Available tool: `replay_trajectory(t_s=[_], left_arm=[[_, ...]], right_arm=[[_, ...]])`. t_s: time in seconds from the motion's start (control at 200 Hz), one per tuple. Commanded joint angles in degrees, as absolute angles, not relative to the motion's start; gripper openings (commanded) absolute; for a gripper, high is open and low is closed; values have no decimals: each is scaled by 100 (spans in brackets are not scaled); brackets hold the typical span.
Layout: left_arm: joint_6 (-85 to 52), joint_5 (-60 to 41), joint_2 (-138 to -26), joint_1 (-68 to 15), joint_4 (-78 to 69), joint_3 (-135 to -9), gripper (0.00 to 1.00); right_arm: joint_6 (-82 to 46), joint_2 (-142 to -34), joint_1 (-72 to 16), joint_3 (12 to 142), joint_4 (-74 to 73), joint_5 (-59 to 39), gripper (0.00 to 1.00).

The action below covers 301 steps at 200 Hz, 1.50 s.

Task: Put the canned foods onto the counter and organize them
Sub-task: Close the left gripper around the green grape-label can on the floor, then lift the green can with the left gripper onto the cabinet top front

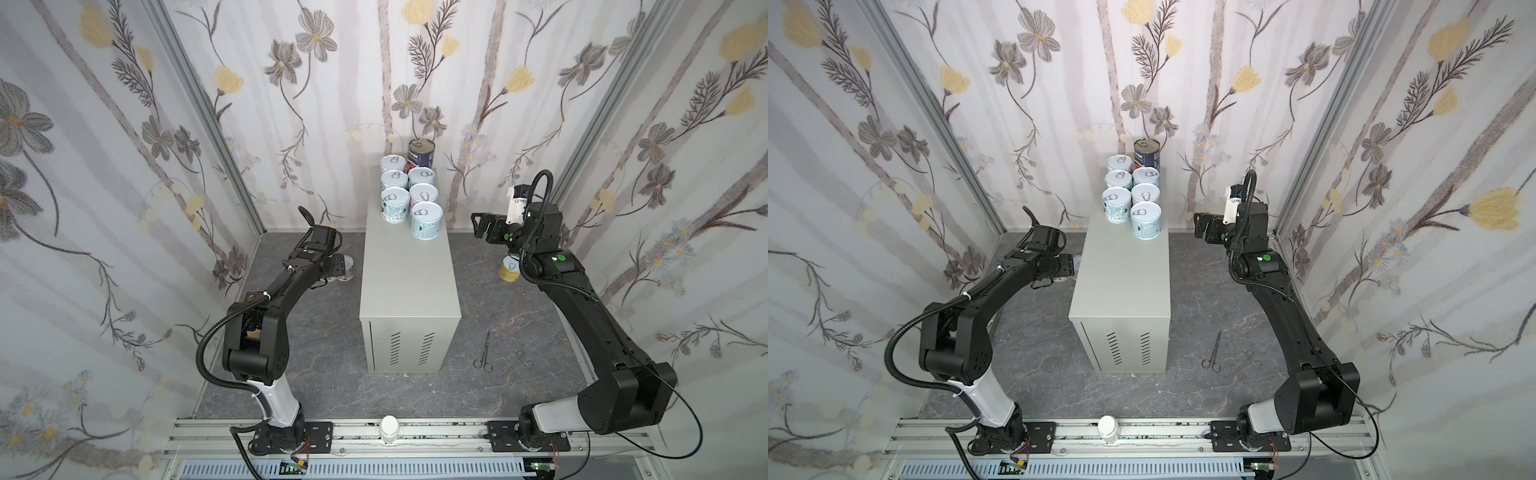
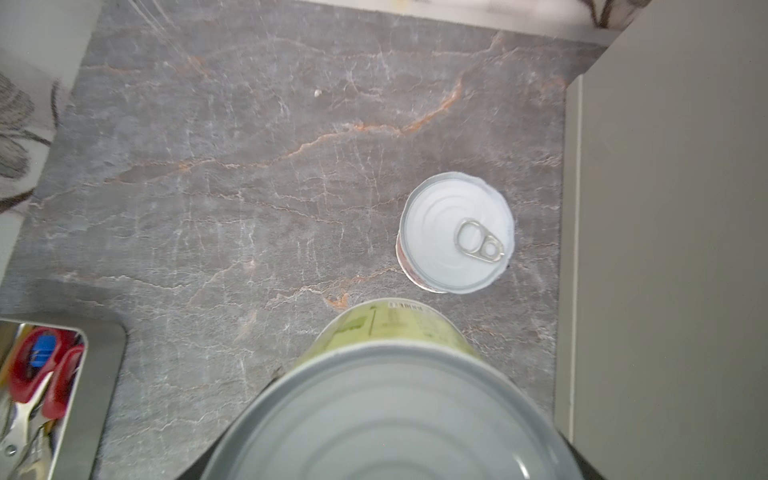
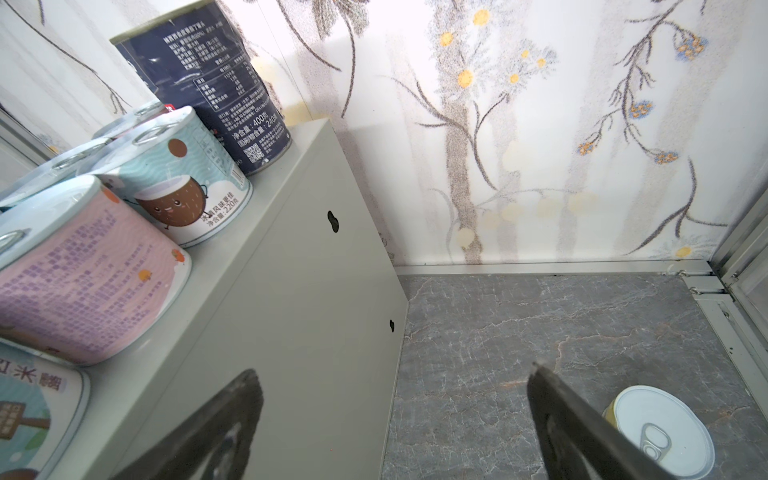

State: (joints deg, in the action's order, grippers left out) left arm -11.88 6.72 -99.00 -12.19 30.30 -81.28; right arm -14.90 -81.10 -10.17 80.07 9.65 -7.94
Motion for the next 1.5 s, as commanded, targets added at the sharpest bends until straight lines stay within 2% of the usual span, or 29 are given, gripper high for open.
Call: replay_trajectory(t_s=[0.0,0.42,1.029,1.499], left_arm=[[-1116,602,-9559,-1260,3439,-8564,59],[-879,50,-8902,-1657,4600,-10533,61],[-737,-384,-8719,-2620,5133,-11449,60],[-581,-481,-9391,-3167,5291,-11981,60]], right_arm=[[-1483,-7973,-1019,7934,698,-1006,100],[-1553,-7737,-1020,7772,440,-1166,100],[-1670,-6871,-1081,7044,437,-1279,100],[-1538,-6231,-1090,6781,826,-1392,100]])
